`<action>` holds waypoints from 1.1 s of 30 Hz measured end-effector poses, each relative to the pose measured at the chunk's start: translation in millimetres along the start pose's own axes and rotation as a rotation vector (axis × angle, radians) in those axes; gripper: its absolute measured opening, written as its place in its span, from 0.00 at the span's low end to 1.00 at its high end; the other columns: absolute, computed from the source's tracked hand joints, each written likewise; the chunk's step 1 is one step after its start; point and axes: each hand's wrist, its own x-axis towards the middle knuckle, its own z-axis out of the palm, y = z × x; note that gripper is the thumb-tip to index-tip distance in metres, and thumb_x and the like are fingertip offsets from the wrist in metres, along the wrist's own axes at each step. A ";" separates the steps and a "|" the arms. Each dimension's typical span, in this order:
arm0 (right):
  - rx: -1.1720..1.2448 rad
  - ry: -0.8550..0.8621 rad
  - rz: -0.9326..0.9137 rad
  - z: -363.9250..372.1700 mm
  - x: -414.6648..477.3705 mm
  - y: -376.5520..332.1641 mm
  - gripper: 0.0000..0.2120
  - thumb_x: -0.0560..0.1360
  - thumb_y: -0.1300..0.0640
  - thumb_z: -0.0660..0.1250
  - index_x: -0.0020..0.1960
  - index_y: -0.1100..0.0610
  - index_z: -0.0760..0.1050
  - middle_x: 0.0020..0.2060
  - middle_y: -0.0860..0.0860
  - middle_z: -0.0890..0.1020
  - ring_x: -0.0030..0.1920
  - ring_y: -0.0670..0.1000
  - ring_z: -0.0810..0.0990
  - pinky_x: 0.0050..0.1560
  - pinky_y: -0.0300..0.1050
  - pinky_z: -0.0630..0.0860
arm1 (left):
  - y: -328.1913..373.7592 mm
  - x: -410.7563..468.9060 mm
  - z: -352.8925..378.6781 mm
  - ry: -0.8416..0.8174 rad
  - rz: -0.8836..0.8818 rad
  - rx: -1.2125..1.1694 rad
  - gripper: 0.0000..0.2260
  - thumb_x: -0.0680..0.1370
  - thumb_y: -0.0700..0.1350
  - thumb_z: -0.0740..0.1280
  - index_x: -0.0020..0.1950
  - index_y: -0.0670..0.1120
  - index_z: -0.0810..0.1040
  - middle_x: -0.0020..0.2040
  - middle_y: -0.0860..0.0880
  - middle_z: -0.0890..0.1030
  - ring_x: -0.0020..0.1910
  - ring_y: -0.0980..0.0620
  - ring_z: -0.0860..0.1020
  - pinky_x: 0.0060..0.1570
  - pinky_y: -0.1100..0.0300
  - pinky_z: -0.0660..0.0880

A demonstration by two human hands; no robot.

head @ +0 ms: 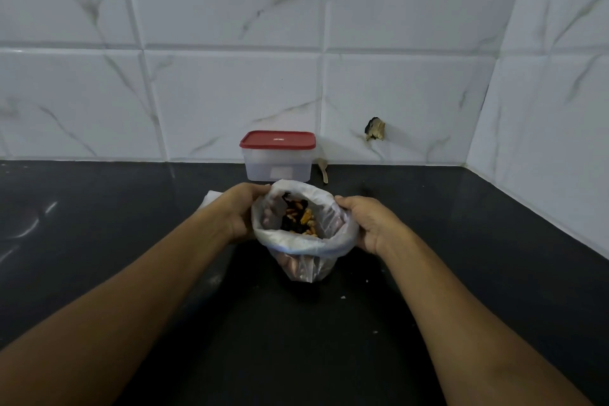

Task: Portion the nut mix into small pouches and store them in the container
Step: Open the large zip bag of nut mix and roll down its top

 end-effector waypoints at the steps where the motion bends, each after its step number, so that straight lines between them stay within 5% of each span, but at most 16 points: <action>1: 0.016 0.000 0.021 -1.0 0.6 -0.2 0.12 0.80 0.55 0.70 0.55 0.64 0.84 0.50 0.63 0.87 0.53 0.61 0.86 0.61 0.59 0.82 | -1.3 1.4 0.3 -0.018 -0.022 -0.032 0.13 0.84 0.48 0.60 0.42 0.45 0.76 0.32 0.51 0.72 0.25 0.55 0.69 0.22 0.63 0.68; 6: -0.281 0.035 -0.139 -4.8 -6.8 -5.0 0.13 0.81 0.50 0.69 0.52 0.61 0.83 0.48 0.59 0.87 0.51 0.58 0.85 0.61 0.56 0.81 | -5.5 -0.9 10.1 0.153 0.145 0.183 0.12 0.83 0.46 0.66 0.54 0.36 0.81 0.42 0.42 0.83 0.34 0.50 0.80 0.32 0.59 0.78; 9: -0.400 0.015 -0.221 -12.1 -18.6 -14.9 0.17 0.80 0.45 0.70 0.53 0.60 0.82 0.47 0.56 0.86 0.48 0.55 0.85 0.49 0.49 0.81 | -5.3 -6.7 5.1 0.269 0.296 0.452 0.15 0.80 0.48 0.71 0.57 0.37 0.84 0.48 0.39 0.87 0.46 0.44 0.85 0.47 0.52 0.83; 15: -0.708 -0.002 -0.208 -21.5 -34.3 -24.3 0.17 0.78 0.43 0.72 0.46 0.58 0.81 0.38 0.56 0.84 0.35 0.52 0.79 0.34 0.45 0.72 | -9.7 -41.2 -5.3 0.330 0.315 1.033 0.14 0.81 0.54 0.68 0.49 0.43 0.82 0.45 0.41 0.84 0.42 0.46 0.84 0.36 0.56 0.81; 18: -0.711 0.027 -0.217 -19.1 -36.6 -24.8 0.16 0.79 0.46 0.72 0.49 0.60 0.82 0.37 0.57 0.83 0.33 0.51 0.77 0.32 0.45 0.72 | -13.5 -43.1 -8.6 0.301 0.310 0.936 0.11 0.81 0.48 0.69 0.48 0.40 0.83 0.42 0.41 0.84 0.37 0.48 0.83 0.34 0.57 0.80; 23: -0.455 -0.020 -0.202 -5.8 -39.7 -13.0 0.12 0.80 0.54 0.72 0.49 0.65 0.82 0.36 0.58 0.83 0.35 0.53 0.80 0.31 0.44 0.74 | -17.1 -29.9 -0.9 0.244 0.180 0.347 0.08 0.80 0.40 0.70 0.56 0.36 0.80 0.44 0.40 0.84 0.40 0.46 0.84 0.31 0.57 0.81; 26: -0.379 -0.062 -0.188 -0.2 -39.5 -8.1 0.14 0.80 0.54 0.72 0.51 0.67 0.83 0.37 0.59 0.84 0.37 0.55 0.82 0.36 0.46 0.79 | -19.2 -23.5 3.5 0.194 0.133 0.157 0.12 0.80 0.41 0.69 0.62 0.38 0.79 0.50 0.40 0.84 0.47 0.45 0.84 0.41 0.54 0.83; 30: -0.721 -0.004 -0.229 -7.3 -42.2 -13.3 0.18 0.82 0.45 0.67 0.51 0.61 0.82 0.35 0.55 0.85 0.29 0.49 0.81 0.27 0.41 0.74 | -22.5 -24.4 -2.2 0.200 0.198 0.334 0.16 0.80 0.47 0.70 0.65 0.41 0.79 0.56 0.39 0.85 0.53 0.42 0.84 0.42 0.51 0.82; 33: -0.681 -0.037 -0.234 -15.9 -44.8 -21.0 0.20 0.79 0.44 0.71 0.47 0.62 0.82 0.32 0.54 0.83 0.26 0.48 0.79 0.25 0.40 0.71 | -23.7 -39.7 -8.9 0.192 0.189 0.621 0.15 0.80 0.52 0.71 0.64 0.47 0.79 0.56 0.42 0.83 0.52 0.44 0.83 0.38 0.53 0.80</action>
